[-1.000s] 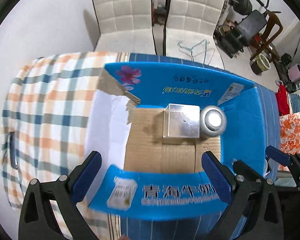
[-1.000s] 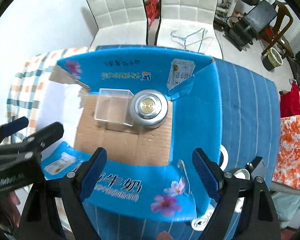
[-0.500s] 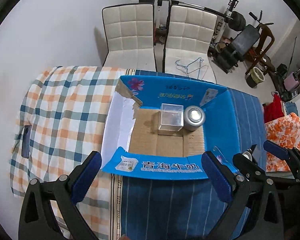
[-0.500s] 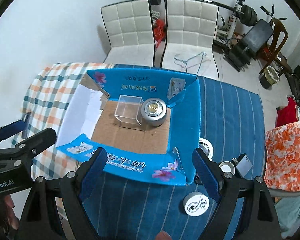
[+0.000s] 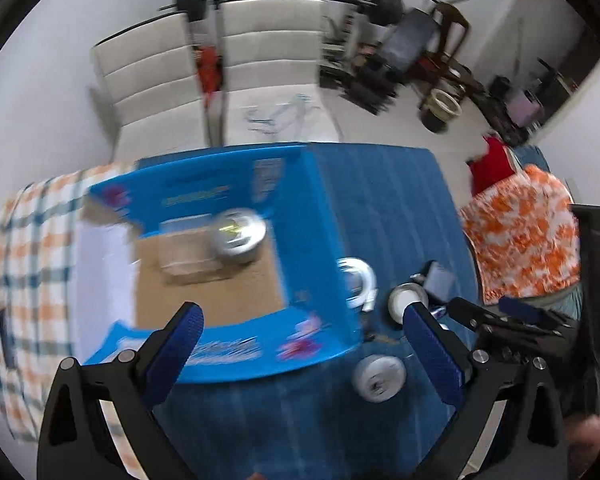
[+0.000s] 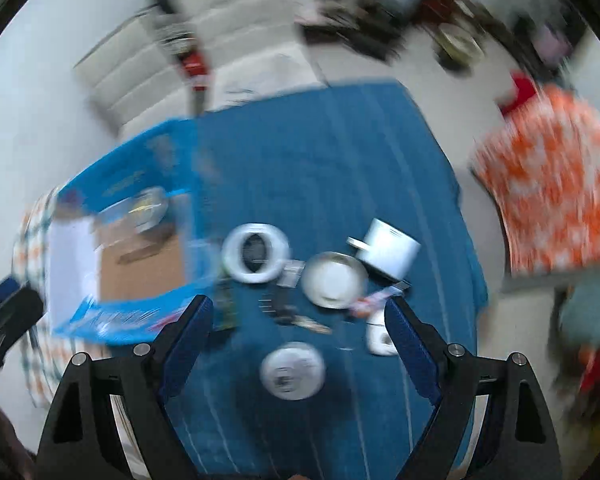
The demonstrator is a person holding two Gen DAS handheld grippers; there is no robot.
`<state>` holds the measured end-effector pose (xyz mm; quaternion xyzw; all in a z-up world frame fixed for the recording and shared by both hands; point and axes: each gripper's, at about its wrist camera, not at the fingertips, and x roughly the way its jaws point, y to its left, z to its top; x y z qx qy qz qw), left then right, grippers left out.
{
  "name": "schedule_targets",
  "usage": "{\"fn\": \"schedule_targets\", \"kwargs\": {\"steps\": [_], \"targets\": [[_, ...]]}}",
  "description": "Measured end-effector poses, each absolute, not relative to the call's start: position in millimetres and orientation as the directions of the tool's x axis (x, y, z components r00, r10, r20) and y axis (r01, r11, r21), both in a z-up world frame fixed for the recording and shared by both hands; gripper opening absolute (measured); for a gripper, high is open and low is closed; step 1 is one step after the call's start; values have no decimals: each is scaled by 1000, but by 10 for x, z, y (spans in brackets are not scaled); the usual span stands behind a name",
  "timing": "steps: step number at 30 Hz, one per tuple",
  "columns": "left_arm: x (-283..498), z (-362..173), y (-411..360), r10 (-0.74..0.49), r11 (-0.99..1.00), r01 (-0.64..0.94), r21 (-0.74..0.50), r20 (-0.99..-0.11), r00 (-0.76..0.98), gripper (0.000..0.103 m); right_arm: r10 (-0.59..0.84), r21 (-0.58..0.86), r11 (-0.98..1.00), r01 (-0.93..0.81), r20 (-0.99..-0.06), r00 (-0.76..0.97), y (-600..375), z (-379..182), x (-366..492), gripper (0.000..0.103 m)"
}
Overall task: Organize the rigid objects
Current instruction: 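Withdraw both tools from the blue box toward the remaining items, then grasp the silver-rimmed round tin with the left tool while the right tool grasps the black charger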
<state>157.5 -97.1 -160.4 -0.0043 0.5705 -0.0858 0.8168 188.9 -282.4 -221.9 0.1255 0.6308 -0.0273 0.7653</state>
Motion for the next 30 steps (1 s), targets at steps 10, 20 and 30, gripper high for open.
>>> {"fn": "schedule_targets", "kwargs": {"steps": [10,20,30], "targets": [[1939,-2552,-2417,-164,909,406,-97,-977,134,102,140,175,853,492,-984,107,-4207,-3036,1799,90],[1784,-3446,-2856,-136,865,484,-136,-990,-36,102,142,156,800,579,-987,70,-4574,-3505,1666,90],[1708,-3994,-2919,-27,879,472,-66,-996,-90,93,205,229,771,595,-973,109,-4540,-3912,1460,90]]}}
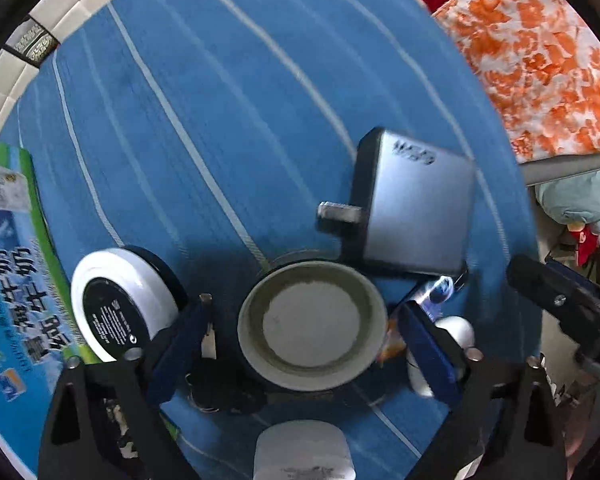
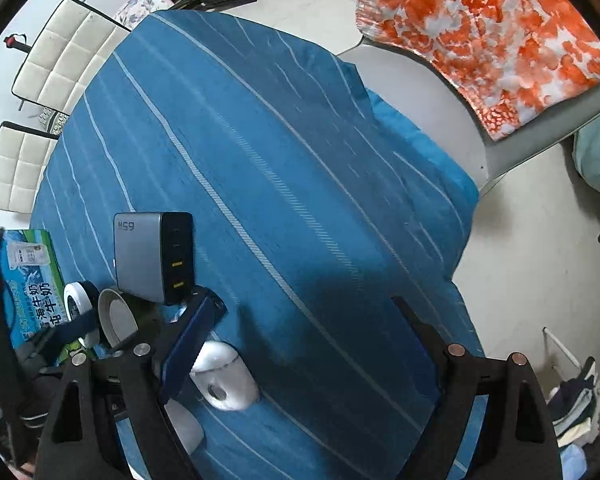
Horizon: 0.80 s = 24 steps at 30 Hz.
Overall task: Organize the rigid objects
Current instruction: 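Grasp the silver-rimmed round tin with the left tool while the right tool grasps the black charger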
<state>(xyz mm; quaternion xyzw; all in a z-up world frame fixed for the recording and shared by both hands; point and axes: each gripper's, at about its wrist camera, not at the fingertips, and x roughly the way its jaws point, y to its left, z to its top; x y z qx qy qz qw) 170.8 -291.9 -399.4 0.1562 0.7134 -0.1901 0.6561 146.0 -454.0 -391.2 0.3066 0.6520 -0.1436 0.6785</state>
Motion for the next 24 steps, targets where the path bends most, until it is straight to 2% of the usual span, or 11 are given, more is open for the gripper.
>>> {"fn": "schedule_targets", "kwargs": {"steps": [3,5,6,15,19,21,22,23,24], "targets": [[1683,-3972,-2985,7,864,503,-1,-1000,-13,79,202,233,768,596,-972,118,-4511,-3925,1481,90],[1660,-3953,-3016,4,856,517,10,-1000,14,64,188,218,778,589,-976,113,-4473,-3922,1497,90],[1663,-3936,-3008,0,861,509,10,-1000,20,63,186,217,783,584,-976,112,-4450,-3913,1513,90],[1641,-3832,-2685,-12,937,349,11,-998,63,63,295,330,740,587,-942,158,-4245,-3807,1864,90],[1650,-3855,-2698,-21,945,326,-3,-998,52,62,297,317,753,576,-946,131,-4059,-3886,2135,90],[1666,-3845,-2694,-26,946,323,-9,-999,48,62,299,295,757,582,-950,93,-3997,-4000,2249,84],[1671,-3839,-2701,-28,947,321,-12,-998,47,62,303,279,765,580,-951,59,-3960,-4072,2297,86],[1681,-3838,-2706,-34,949,316,-18,-998,45,62,268,253,782,570,-962,59,-3936,-4038,2323,80],[1695,-3831,-2699,-47,952,305,-32,-998,41,62,254,243,799,551,-966,58,-3900,-4016,2357,68]]}}
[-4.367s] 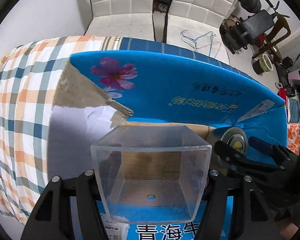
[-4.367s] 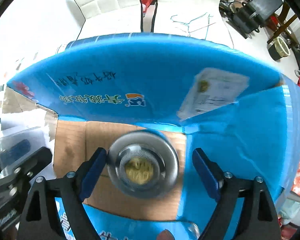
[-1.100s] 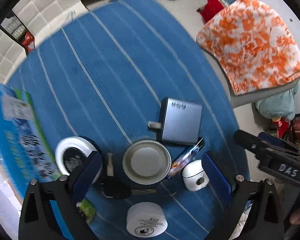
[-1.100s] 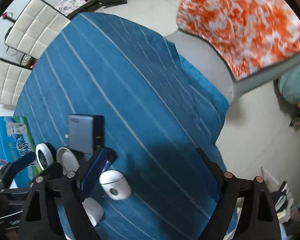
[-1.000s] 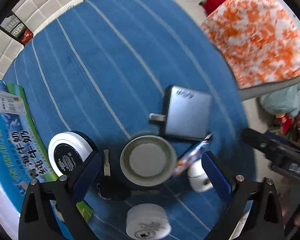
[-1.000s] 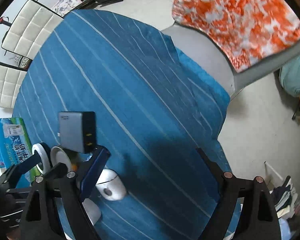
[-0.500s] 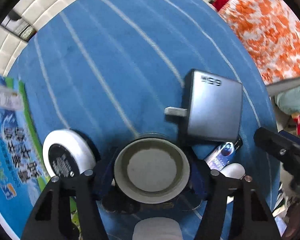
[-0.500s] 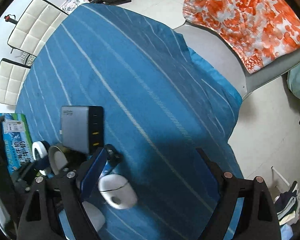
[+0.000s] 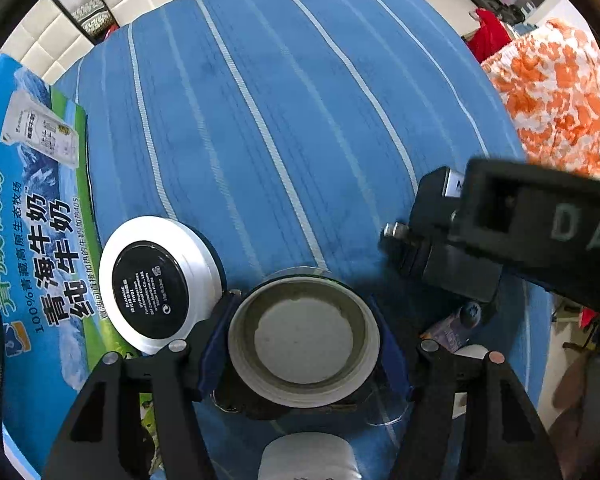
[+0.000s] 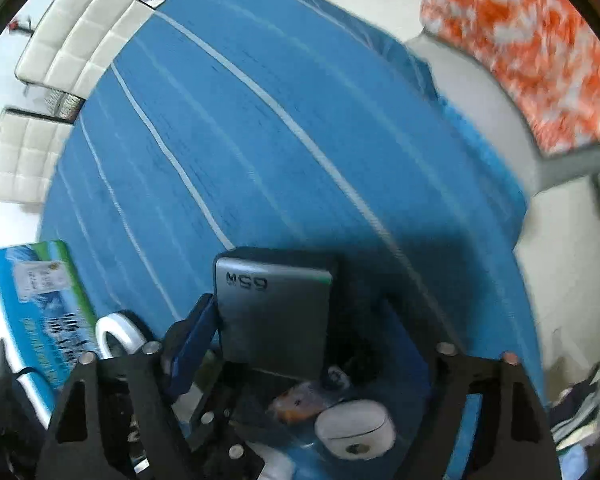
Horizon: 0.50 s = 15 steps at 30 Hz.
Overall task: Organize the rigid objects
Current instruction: 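Grasp the silver-rimmed round tin with the left tool while the right tool grasps the black charger, then carry the tin with the left tool while the right tool carries the charger into the blue box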
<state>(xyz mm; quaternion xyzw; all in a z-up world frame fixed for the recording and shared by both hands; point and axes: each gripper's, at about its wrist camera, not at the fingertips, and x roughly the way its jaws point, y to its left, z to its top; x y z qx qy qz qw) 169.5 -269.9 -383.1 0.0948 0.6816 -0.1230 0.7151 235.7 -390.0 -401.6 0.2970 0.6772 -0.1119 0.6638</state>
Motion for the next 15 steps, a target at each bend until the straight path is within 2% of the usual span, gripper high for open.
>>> {"fn": "schedule_targets", "kwargs": {"steps": [2,4,7,9,10,12,13,15], "targets": [[1707,-3796,-2632,-46,950,309,-34,-998,31,63,268,247,809,533,-963,40,-3885,-3989,2374,60],[1709,-3776,-2574,-52,949,313,-42,-998,21,63,191,162,845,510,-982,-5,-3906,-3937,2332,60],[1698,-3780,-2610,-48,947,320,-37,-998,27,63,181,141,849,510,-983,-30,-3975,-3959,2243,60],[1694,-3789,-2653,-41,943,331,-26,-998,37,63,191,133,838,529,-980,-55,-3984,-4077,2217,71],[1673,-3827,-2708,-37,942,336,-21,-998,42,62,173,129,850,511,-984,-41,-3944,-4081,2241,73],[1687,-3830,-2710,-43,945,326,-28,-998,40,62,106,66,862,502,-993,-51,-3887,-4075,2274,68],[1696,-3829,-2720,-40,943,331,-26,-999,34,62,89,52,858,511,-995,-49,-3903,-4062,2281,61],[1707,-3805,-2718,-33,940,341,-18,-999,36,62,98,65,858,510,-994,-38,-3927,-4046,2289,60]]}}
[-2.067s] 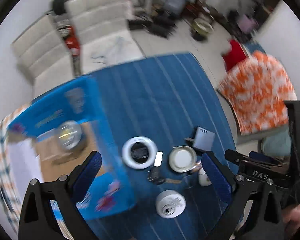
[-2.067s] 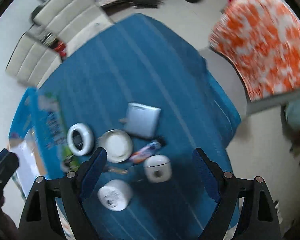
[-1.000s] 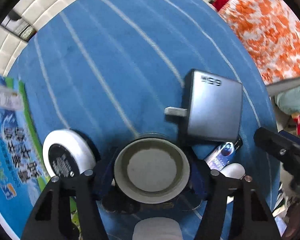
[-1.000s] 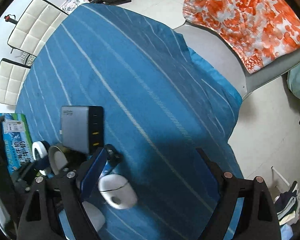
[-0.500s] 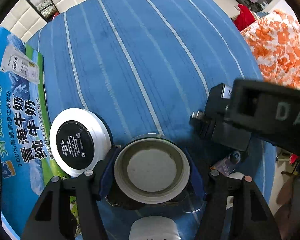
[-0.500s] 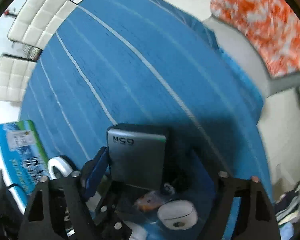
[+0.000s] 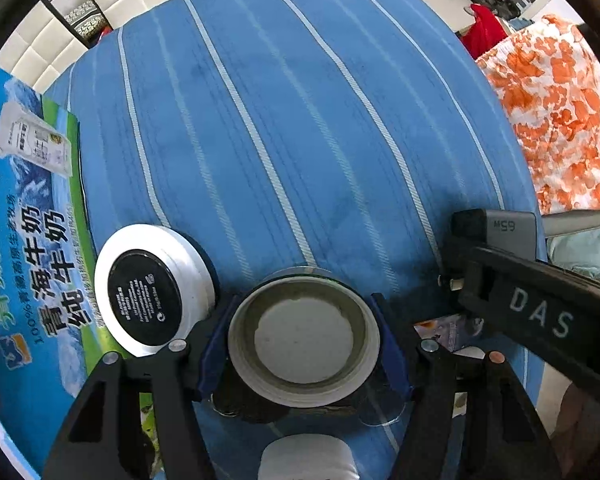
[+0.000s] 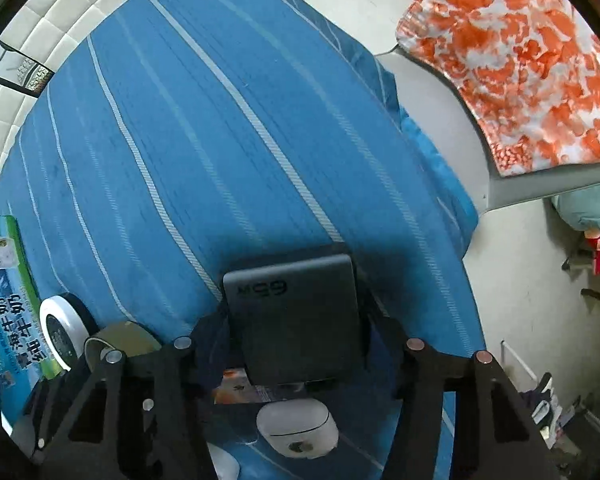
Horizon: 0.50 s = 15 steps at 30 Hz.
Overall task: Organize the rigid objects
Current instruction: 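Carry the tin with the left tool while the right tool carries the charger into the blue box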
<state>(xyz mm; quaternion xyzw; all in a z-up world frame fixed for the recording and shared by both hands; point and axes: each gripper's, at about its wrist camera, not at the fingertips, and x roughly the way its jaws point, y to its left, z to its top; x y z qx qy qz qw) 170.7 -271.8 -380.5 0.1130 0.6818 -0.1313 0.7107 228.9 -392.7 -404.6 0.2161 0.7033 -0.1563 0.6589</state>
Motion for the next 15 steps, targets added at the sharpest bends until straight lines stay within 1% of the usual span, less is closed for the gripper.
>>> {"fn": "schedule_targets", "kwargs": {"steps": [6,12,15], "targets": [[1706,-3618,-2704,-43,934,357,-14,-996,74,62,131,100,846,523,-991,-21,-4017,-4034,2174,58],[1672,-3368,-2675,-58,926,378,-8,-991,122,62,105,94,859,504,-994,5,-3966,-3859,2104,58],[1683,-3241,-2642,-73,923,384,-28,-992,103,62,101,98,860,501,-995,22,-3983,-3762,2069,58]]}}
